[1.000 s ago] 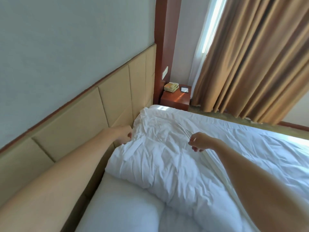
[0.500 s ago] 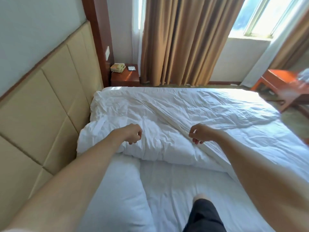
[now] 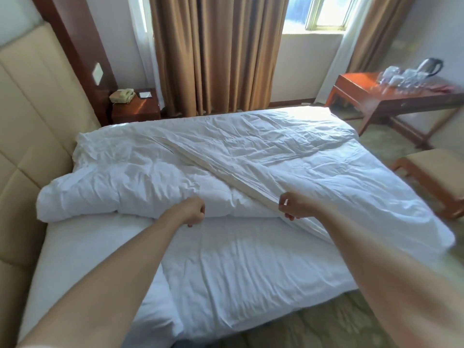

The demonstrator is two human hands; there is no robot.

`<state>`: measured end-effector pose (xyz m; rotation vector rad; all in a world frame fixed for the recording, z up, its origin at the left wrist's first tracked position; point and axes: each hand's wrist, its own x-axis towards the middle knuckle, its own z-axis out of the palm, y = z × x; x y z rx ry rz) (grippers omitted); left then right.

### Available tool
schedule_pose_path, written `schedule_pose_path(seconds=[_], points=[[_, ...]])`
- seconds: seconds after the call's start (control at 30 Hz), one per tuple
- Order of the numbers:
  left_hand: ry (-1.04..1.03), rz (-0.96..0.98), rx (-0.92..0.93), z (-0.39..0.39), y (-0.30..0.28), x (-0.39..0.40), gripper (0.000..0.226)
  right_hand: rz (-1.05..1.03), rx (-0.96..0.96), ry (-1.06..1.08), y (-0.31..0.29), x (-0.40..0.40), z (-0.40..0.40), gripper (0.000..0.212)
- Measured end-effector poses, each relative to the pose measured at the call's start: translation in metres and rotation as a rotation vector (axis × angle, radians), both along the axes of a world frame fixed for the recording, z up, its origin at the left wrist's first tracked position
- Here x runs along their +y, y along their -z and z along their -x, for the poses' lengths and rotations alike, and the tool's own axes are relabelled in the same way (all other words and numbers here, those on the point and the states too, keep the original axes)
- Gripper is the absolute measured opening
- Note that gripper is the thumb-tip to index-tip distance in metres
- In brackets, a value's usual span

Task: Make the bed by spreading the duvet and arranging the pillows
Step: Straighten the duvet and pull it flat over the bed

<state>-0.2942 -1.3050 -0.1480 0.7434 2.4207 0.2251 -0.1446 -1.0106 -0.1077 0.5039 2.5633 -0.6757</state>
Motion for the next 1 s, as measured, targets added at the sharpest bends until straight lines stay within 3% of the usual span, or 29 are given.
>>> schedule_pose_path(seconds=[0.13, 0.4, 0.7, 1.0], points=[[0.052, 0.094, -0.07, -0.074, 0.021, 0.1, 0.024, -0.07, -0.03, -0.042, 0.008, 0.083, -0.093, 0.016], [0.174, 0.028, -0.076, -0.183, 0.014, 0.264, 0.025, -0.01, -0.114, 0.075, 0.024, 0.227, -0.2, 0.019], [0.056, 0.072, -0.159, -0.175, 0.036, 0.355, 0.029, 0.129, -0.078, 0.048, 0.052, 0.33, -0.17, 0.017], [0.066, 0.011, -0.221, -0.152, 0.064, 0.55, 0.027, 0.071, -0.1, 0.044, 0.047, 0.505, -0.13, 0.014]])
